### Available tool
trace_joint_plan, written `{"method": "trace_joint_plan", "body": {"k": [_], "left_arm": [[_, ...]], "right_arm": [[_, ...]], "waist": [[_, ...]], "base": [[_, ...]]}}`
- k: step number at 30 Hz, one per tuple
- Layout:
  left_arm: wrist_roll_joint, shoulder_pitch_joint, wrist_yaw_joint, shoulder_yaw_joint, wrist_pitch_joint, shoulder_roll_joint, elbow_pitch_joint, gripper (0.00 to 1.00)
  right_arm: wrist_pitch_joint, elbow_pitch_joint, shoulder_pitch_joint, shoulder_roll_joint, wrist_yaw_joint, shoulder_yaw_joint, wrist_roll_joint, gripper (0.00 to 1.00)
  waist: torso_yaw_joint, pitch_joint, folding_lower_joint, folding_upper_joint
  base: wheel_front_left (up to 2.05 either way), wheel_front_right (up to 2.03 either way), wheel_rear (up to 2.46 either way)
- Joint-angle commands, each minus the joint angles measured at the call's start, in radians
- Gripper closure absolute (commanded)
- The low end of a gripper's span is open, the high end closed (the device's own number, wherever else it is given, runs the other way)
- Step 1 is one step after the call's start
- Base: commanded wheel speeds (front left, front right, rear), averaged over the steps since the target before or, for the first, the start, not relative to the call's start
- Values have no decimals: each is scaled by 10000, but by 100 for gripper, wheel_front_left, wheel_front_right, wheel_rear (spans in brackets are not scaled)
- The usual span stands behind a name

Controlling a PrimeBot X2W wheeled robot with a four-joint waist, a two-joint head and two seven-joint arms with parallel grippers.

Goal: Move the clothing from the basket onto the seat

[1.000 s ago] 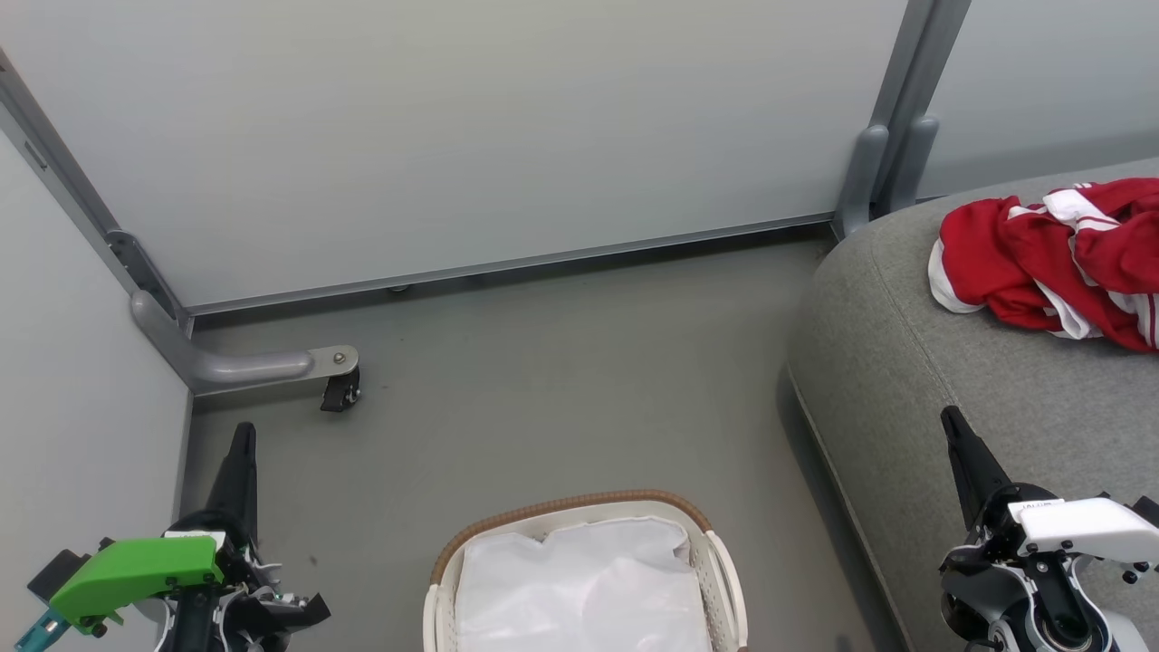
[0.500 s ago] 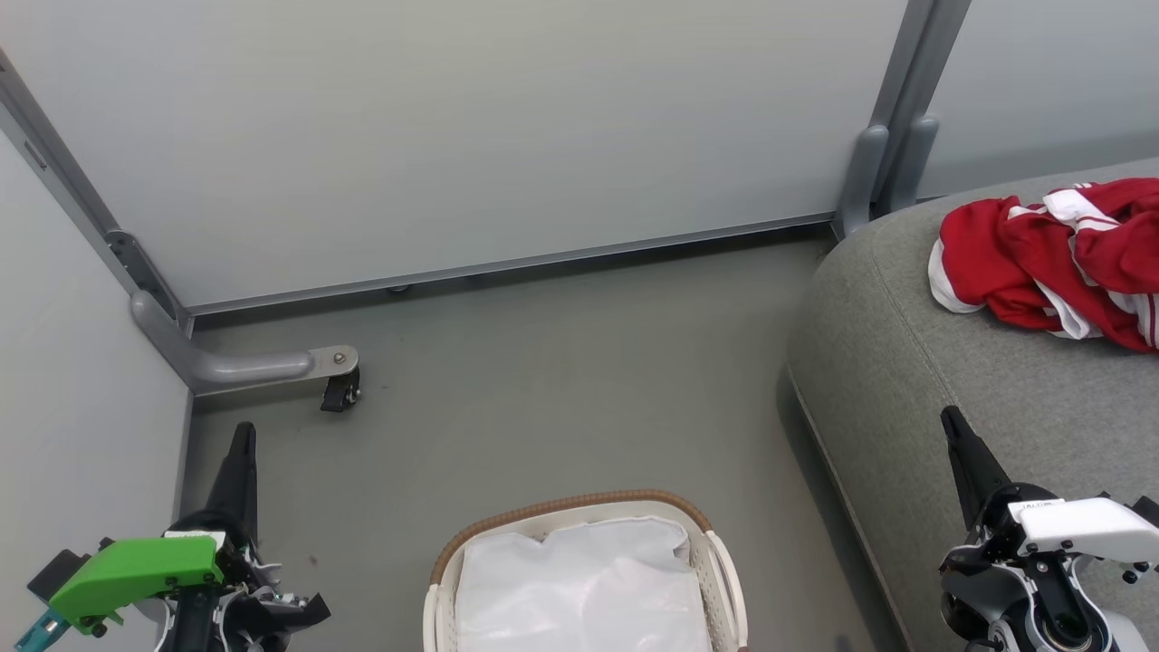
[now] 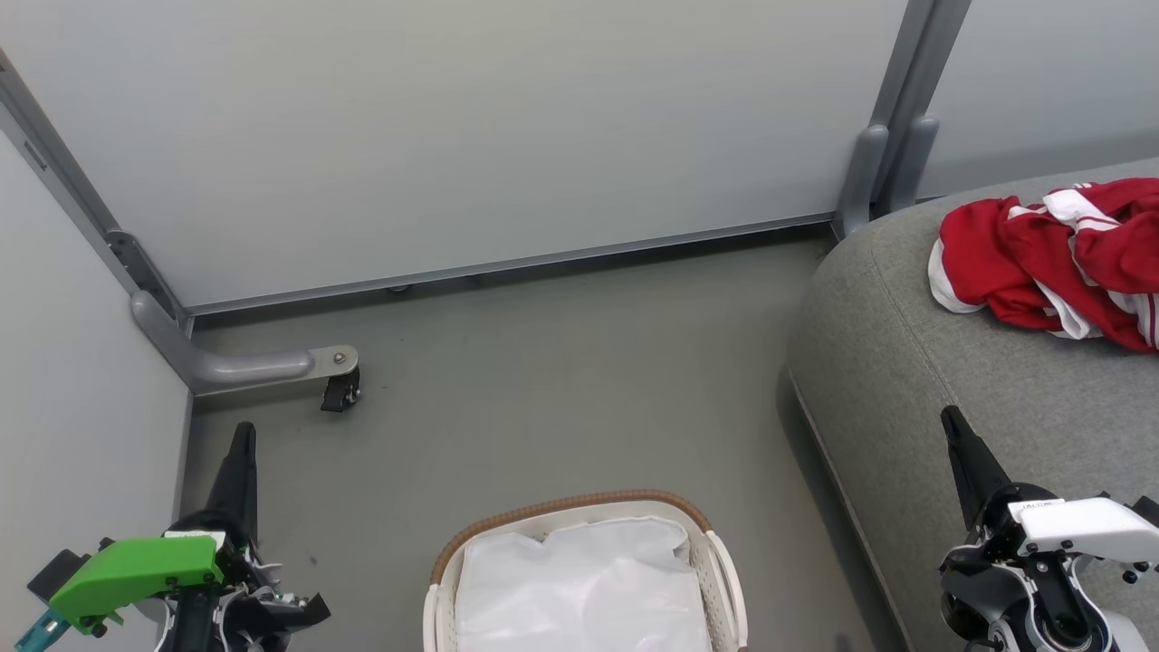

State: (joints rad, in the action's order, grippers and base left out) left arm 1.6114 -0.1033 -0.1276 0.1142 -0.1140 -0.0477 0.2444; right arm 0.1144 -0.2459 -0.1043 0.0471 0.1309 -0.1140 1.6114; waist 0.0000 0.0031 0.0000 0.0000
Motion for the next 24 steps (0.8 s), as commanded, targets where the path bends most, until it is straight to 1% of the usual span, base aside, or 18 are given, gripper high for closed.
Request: {"method": "trace_joint_plan", "body": {"k": [1, 24], "left_arm": [[31, -102, -63, 22, -35, -47, -5, 100], [31, -102, -63, 21, -34, -47, -8, 100]], "right_arm": [[30, 33, -73, 59, -3, -16, 31, 100], [29, 34, -73, 59, -2, -15, 31, 100]], "waist": [[0, 0, 0, 0], [0, 0, 0, 0]], "base": [[0, 0, 0], [0, 0, 0]]}}
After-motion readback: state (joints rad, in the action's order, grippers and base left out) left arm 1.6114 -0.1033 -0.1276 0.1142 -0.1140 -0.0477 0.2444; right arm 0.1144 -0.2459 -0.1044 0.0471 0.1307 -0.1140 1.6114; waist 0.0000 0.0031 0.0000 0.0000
